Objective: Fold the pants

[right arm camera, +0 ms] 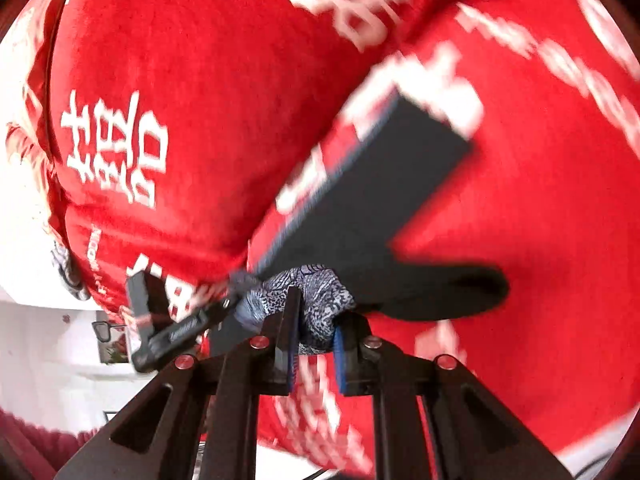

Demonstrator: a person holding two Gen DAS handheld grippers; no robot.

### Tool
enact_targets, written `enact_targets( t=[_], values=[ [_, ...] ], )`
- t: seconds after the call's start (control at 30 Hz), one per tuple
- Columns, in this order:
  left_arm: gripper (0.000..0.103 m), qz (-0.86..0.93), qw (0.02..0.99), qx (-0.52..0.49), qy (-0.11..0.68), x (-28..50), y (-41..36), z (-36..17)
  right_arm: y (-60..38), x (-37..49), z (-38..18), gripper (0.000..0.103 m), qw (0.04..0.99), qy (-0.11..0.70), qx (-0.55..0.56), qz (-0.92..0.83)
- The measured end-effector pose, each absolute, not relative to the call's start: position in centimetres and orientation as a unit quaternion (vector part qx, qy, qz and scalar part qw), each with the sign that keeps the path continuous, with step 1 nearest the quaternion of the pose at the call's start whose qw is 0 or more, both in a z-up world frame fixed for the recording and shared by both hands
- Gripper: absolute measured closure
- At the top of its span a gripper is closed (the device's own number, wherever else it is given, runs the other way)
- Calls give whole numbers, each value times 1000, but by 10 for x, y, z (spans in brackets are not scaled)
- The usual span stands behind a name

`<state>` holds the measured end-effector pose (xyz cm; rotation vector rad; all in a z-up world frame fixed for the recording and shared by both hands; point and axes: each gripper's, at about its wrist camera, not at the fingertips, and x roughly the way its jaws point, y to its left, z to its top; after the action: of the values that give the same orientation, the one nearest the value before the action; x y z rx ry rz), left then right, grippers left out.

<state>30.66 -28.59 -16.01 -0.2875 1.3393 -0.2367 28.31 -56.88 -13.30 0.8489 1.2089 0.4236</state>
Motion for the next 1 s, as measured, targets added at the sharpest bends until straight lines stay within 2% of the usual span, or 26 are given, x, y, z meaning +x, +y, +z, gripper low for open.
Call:
enact_targets(
  t=[0.07,0.1,0.13,0.17,0.2,0.33,0.47,0.53,0.57,0.6,0.77,0.8,0.87,0.93,1.0],
  values=[
    [24,-66,797,-115,589,329,-282,-146,-573,333,-134,83,720,557,372,184],
    [24,-57,806,-107,579,335,-286,-141,-576,356,-138,78,717,565,368,176],
    [24,-50,816,-98,568,338,-282,-133,-589,366,-137,70,719,572,360,163],
    [24,-43,822,-89,561,339,-276,-126,-588,379,-136,52,726,575,347,149],
    [24,-34,824,-82,560,338,-267,-123,-586,387,-129,46,739,568,331,144],
    [24,6,810,-38,585,310,-249,-135,-588,379,-111,46,777,550,277,133],
    [24,45,769,-44,636,269,-233,-172,-608,351,-148,47,748,586,302,74],
    [24,58,753,-50,653,250,-229,-184,-620,341,-178,58,716,604,345,52],
    [24,62,749,-48,658,244,-228,-187,-624,342,-189,82,708,604,362,46],
    [24,66,745,-45,662,238,-227,-190,-625,346,-196,94,707,602,368,45],
    [24,85,743,-35,663,219,-209,-182,-620,357,-202,93,721,620,308,15],
    [24,89,745,-36,660,217,-201,-178,-617,354,-195,83,726,619,298,2],
    [24,104,748,-37,655,209,-178,-169,-610,344,-180,75,734,618,280,-9],
    [24,116,750,-40,650,202,-155,-166,-600,337,-171,75,731,621,282,15],
    [24,129,751,-41,646,196,-128,-164,-575,332,-160,70,733,626,261,54]
  ],
)
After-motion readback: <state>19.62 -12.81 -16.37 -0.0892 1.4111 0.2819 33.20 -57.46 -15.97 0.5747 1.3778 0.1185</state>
